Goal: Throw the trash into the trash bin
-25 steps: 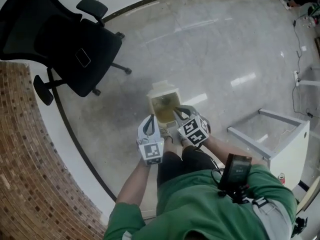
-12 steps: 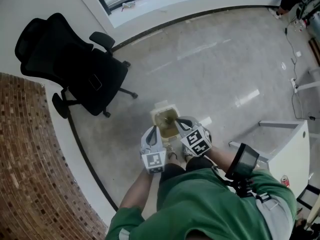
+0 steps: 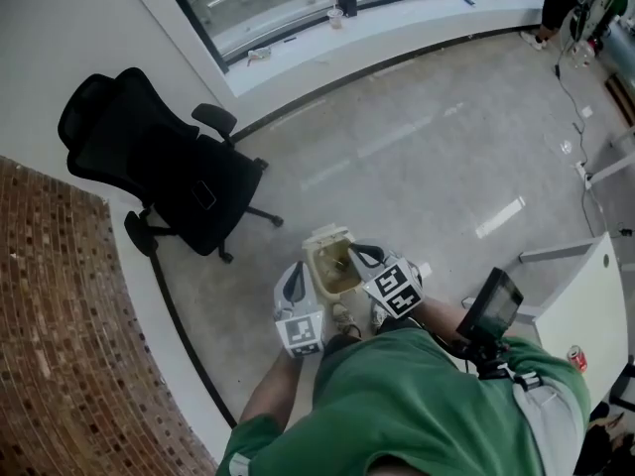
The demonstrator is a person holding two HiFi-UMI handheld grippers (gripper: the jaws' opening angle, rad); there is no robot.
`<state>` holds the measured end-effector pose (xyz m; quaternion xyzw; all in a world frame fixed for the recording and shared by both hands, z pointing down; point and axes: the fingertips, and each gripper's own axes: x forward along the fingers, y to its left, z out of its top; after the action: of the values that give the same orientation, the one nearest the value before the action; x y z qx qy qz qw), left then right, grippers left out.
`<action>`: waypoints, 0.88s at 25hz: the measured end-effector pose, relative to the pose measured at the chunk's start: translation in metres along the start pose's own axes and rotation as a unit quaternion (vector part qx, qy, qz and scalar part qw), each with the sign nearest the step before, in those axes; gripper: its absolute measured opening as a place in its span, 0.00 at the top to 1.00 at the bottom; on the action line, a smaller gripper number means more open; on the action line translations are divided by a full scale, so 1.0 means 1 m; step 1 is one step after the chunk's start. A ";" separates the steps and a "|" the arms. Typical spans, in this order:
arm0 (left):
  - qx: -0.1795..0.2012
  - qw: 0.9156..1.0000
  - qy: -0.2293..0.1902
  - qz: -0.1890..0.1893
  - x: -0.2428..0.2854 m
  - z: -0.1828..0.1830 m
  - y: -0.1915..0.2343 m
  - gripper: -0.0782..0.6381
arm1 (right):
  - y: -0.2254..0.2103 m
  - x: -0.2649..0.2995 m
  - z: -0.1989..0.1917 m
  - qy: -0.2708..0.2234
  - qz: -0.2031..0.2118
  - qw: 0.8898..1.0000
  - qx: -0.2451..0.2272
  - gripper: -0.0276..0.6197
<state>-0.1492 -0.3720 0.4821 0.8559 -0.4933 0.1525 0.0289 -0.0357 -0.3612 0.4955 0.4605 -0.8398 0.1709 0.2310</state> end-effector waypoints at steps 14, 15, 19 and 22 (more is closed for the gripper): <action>-0.015 0.998 -0.053 0.032 -0.025 0.050 0.000 0.88 | -0.008 -0.049 0.041 -0.074 -0.008 0.997 -0.007 0.95; -0.016 0.998 -0.054 0.034 -0.026 0.051 -0.002 0.88 | -0.008 -0.051 0.042 -0.078 -0.007 0.997 -0.006 0.95; -0.017 0.997 -0.058 0.038 -0.028 0.057 -0.006 0.88 | -0.008 -0.060 0.045 -0.087 0.000 0.996 -0.004 0.95; -0.018 0.997 -0.060 0.037 -0.029 0.062 -0.009 0.88 | -0.009 -0.065 0.047 -0.093 0.003 0.996 0.001 0.95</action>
<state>-0.1403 -0.3556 0.4161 0.8442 -0.5278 0.0930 0.0086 -0.0086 -0.3440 0.4209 0.4725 -0.8587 0.1284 0.1510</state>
